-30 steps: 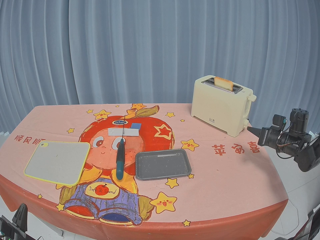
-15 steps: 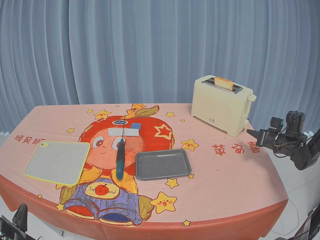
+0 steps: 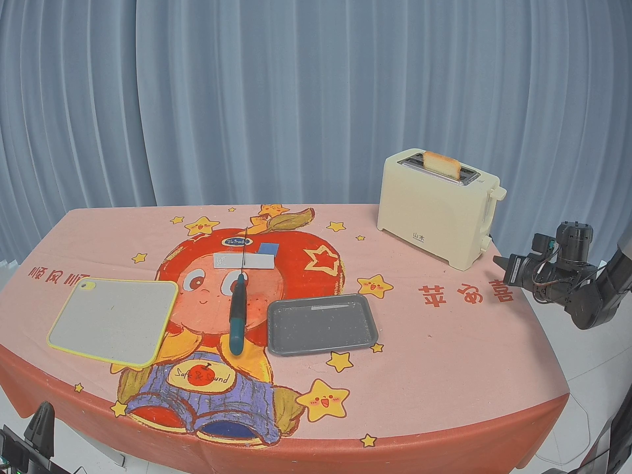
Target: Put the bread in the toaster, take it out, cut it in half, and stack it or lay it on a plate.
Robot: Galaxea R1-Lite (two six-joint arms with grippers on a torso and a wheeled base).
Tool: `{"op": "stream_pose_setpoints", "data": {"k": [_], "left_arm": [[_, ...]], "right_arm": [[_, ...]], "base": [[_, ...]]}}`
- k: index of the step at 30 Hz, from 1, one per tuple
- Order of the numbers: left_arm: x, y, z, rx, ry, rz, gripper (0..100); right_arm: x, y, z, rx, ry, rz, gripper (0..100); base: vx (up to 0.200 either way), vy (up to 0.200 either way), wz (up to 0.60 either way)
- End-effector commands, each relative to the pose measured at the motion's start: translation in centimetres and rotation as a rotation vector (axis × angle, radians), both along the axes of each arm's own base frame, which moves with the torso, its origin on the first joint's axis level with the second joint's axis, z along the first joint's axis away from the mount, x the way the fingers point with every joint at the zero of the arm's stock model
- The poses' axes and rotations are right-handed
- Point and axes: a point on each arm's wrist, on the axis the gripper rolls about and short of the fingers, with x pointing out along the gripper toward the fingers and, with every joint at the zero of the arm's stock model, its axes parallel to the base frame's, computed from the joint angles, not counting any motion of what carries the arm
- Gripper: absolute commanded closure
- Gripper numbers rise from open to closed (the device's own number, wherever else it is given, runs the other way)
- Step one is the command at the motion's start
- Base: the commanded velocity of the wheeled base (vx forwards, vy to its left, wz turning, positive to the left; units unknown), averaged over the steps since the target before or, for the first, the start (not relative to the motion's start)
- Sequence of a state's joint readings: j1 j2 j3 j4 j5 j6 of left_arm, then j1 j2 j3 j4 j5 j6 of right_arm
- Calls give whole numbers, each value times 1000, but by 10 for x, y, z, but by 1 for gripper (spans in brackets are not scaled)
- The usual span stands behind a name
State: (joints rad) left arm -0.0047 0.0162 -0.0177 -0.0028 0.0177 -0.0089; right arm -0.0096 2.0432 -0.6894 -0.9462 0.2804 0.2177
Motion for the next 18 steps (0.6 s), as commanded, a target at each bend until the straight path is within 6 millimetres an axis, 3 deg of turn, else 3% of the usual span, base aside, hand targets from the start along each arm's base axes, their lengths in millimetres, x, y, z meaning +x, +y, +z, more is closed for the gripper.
{"op": "stream_pose_setpoints", "data": {"k": [1, 18], "left_arm": [[1, 0, -5, 0, 17, 1, 100], [1, 0, -5, 0, 17, 1, 100]], "right_arm": [[5, 1, -9, 0, 22, 1, 100], [17, 7, -17, -22, 35, -54, 100]], "base": [[0, 0, 0], [0, 0, 0]]}}
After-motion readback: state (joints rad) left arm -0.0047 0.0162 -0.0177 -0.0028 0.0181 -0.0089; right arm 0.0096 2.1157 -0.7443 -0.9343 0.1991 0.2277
